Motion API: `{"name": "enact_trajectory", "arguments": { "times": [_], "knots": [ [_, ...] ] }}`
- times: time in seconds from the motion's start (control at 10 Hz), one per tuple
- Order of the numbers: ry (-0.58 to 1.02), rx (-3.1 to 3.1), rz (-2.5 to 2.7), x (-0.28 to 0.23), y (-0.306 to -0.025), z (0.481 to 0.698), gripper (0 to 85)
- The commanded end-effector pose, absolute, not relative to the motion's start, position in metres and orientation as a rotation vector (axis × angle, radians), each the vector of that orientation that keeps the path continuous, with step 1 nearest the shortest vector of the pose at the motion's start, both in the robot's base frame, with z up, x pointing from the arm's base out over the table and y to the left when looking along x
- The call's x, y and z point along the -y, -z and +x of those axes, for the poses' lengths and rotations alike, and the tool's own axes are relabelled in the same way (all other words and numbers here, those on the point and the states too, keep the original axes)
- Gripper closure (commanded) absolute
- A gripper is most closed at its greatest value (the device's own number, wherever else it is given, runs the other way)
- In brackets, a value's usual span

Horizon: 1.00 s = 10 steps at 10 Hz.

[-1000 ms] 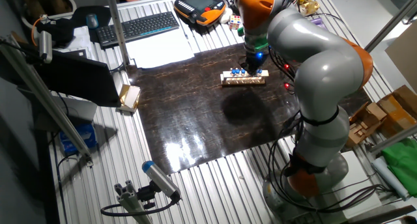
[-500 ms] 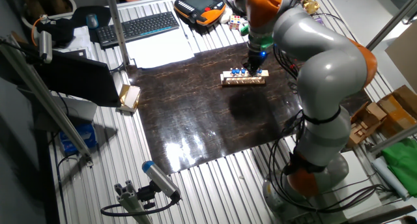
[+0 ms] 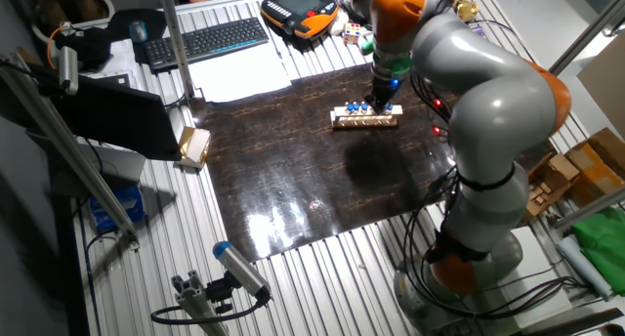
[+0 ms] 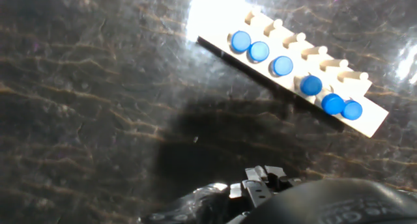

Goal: Shake the test tube

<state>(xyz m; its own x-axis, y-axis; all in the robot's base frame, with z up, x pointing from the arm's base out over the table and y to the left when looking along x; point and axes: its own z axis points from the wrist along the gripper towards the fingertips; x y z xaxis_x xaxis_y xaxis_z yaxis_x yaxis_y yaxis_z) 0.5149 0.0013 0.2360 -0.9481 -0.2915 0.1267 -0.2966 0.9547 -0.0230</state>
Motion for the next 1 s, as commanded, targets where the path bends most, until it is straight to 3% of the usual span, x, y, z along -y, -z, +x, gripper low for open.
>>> {"name": "enact_trajectory", "arguments": {
  "times": [0.0,0.4,0.5,0.6,0.7,0.8,0.9],
  "knots": [
    [-0.049,3.011,0.446,-0.001,-0.236,0.515,84.3],
    [-0.101,2.948,0.548,-0.001,-0.236,0.515,84.0],
    [-0.104,2.929,0.568,0.004,-0.235,0.528,80.3],
    [-0.101,2.933,0.577,0.01,-0.234,0.537,70.0],
    [-0.097,2.951,0.594,0.015,-0.229,0.547,53.7],
    [-0.077,2.953,0.605,0.019,-0.225,0.554,48.0],
    [-0.068,2.97,0.617,0.021,-0.219,0.559,35.7]
  ]
}}
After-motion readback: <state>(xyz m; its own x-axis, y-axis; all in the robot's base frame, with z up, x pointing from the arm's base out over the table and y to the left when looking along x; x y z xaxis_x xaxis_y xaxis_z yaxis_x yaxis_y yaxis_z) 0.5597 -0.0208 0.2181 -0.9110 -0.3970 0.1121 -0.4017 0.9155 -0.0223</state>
